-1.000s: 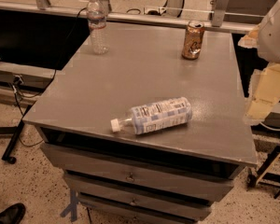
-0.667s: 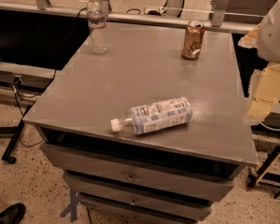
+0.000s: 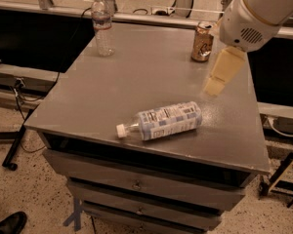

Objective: Move water bottle near blue plastic bottle

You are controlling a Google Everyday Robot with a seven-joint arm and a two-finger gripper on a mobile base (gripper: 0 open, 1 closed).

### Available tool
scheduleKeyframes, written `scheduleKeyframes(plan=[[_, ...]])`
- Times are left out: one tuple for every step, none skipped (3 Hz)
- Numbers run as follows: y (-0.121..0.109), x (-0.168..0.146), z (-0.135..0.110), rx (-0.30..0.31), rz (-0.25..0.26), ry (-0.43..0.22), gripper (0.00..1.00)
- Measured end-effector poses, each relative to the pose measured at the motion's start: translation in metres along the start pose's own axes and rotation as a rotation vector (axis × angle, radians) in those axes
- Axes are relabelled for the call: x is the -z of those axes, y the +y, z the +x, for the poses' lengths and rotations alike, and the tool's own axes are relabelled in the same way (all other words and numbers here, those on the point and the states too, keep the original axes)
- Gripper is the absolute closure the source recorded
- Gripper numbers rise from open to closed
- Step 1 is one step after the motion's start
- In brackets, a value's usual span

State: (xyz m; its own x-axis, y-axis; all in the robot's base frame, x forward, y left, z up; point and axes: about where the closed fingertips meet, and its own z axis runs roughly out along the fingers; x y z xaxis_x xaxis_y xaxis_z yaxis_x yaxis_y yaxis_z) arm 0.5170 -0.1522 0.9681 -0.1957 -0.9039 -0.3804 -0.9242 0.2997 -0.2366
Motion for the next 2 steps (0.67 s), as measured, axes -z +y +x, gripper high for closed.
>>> scheduleKeyframes(plan=[[-0.0232, -0.0300, -0.0721, -0.032, 0.000, -0.121, 0.00], [-0.0229, -0.0298, -0.0716, -0.031, 0.000, -0.120, 0.00]])
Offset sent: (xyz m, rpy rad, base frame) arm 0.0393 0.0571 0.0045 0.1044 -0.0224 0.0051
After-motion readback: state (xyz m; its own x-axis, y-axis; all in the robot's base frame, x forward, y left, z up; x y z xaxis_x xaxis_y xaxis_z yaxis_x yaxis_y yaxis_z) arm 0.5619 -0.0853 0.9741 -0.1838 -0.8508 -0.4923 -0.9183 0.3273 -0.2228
